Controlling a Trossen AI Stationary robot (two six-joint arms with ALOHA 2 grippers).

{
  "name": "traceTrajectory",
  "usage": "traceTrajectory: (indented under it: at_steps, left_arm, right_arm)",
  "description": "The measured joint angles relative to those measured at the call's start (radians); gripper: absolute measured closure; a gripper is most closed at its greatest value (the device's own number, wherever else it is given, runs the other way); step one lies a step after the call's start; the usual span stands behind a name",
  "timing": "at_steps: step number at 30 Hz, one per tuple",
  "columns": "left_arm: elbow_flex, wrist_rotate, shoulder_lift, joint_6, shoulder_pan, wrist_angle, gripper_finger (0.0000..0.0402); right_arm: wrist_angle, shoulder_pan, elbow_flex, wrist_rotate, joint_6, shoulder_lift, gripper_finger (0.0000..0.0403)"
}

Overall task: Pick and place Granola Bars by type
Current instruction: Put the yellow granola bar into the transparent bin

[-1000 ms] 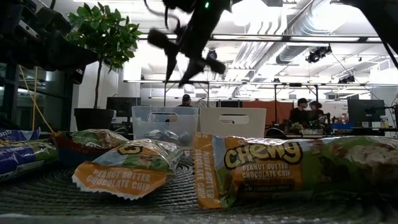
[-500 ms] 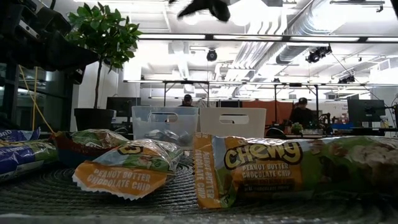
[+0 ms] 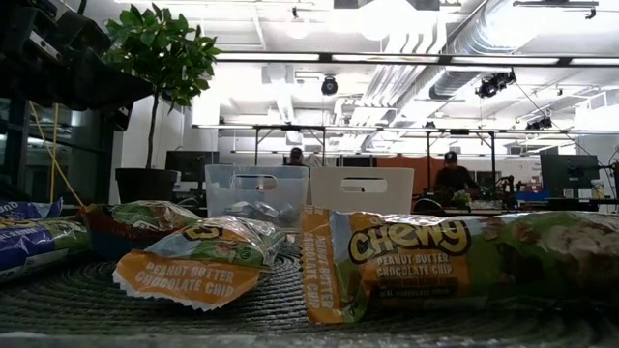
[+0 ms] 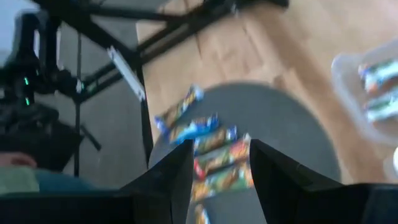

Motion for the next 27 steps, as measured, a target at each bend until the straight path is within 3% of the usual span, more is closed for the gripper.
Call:
traceTrajectory:
  at_steps: [10,27]
  left_arm:
    - [0.000,0.000,0.000,0.000,0.000,0.000,0.0401]
    - [0.000,0.000,0.000,0.000,0.000,-0.001,0.0401]
  right_arm:
    - [-0.102,0.127,-0.005,0.039,0.070,0.000,0.0263]
    - [-0.116,0.290,-0.004,0.139,-0.098,0.019,0.0249]
